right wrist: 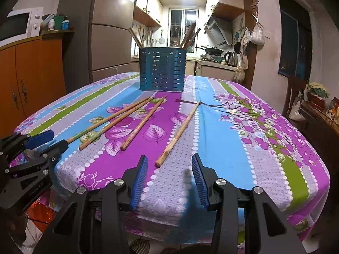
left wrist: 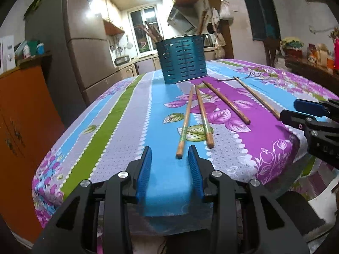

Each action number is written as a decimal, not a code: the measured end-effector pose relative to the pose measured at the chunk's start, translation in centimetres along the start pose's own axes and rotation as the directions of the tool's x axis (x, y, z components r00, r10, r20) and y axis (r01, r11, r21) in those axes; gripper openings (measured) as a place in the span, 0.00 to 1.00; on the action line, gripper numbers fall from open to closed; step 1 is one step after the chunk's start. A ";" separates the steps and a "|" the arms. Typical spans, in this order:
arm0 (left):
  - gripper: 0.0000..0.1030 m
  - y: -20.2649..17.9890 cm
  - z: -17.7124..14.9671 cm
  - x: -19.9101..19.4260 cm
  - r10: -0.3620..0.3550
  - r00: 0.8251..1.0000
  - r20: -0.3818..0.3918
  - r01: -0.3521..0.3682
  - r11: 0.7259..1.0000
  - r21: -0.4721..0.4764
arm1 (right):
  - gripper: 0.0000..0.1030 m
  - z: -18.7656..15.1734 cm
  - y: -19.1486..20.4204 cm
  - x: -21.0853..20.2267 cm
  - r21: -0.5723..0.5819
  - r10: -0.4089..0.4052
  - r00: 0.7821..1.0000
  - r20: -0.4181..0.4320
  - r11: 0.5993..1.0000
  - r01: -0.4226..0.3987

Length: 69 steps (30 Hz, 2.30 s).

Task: Organize utensils
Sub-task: 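Close the right tool on a chopstick while the left tool grasps another, then lift both held chopsticks and carry them over the blue holder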

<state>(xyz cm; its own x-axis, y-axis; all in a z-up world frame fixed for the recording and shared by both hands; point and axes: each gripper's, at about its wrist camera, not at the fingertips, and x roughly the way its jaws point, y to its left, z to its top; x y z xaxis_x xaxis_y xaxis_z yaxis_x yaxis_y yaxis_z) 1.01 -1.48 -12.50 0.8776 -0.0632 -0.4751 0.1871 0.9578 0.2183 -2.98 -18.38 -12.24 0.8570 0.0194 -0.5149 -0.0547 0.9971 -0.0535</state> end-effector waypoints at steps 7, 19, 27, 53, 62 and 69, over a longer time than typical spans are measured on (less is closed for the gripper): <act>0.30 0.4 0.0 0.4 -0.017 1.000 0.014 0.017 1.000 0.001 | 0.20 -0.3 0.3 0.5 0.011 -0.021 1.000 0.001 1.000 0.021; 0.19 0.4 -0.2 0.6 -0.048 0.998 0.052 0.048 0.999 0.005 | 0.20 -0.1 0.8 0.9 0.038 -0.048 0.999 0.016 0.998 0.047; 0.16 0.5 -0.5 0.7 -0.074 0.995 0.067 0.074 0.997 -0.005 | 0.20 -0.4 0.4 1.2 0.074 -0.043 0.999 0.026 0.996 0.041; 0.05 5.1 3.6 -4.4 -0.084 0.985 0.152 0.103 0.987 -0.126 | 0.07 2.7 -3.4 -5.3 0.043 -0.051 0.992 0.114 0.998 0.046; 0.05 8.5 9.6 -6.9 -0.103 0.973 0.208 0.141 0.974 -0.176 | 0.07 8.6 -4.3 -9.6 -0.080 0.001 0.974 0.225 0.997 0.018; 0.05 10.7 14.2 -6.3 -0.151 0.969 0.194 0.191 0.959 -0.208 | 0.07 13.9 -5.9 -9.0 -0.098 0.060 0.974 0.216 0.994 -0.039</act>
<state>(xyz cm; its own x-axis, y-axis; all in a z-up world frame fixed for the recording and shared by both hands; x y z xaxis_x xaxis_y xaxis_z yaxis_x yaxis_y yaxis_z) 3.80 5.14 4.94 0.9080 -0.2601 -0.3284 0.2554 0.9651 -0.0583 -3.23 -23.40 4.58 0.9427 0.0948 -0.3199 -0.1385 0.9834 -0.1168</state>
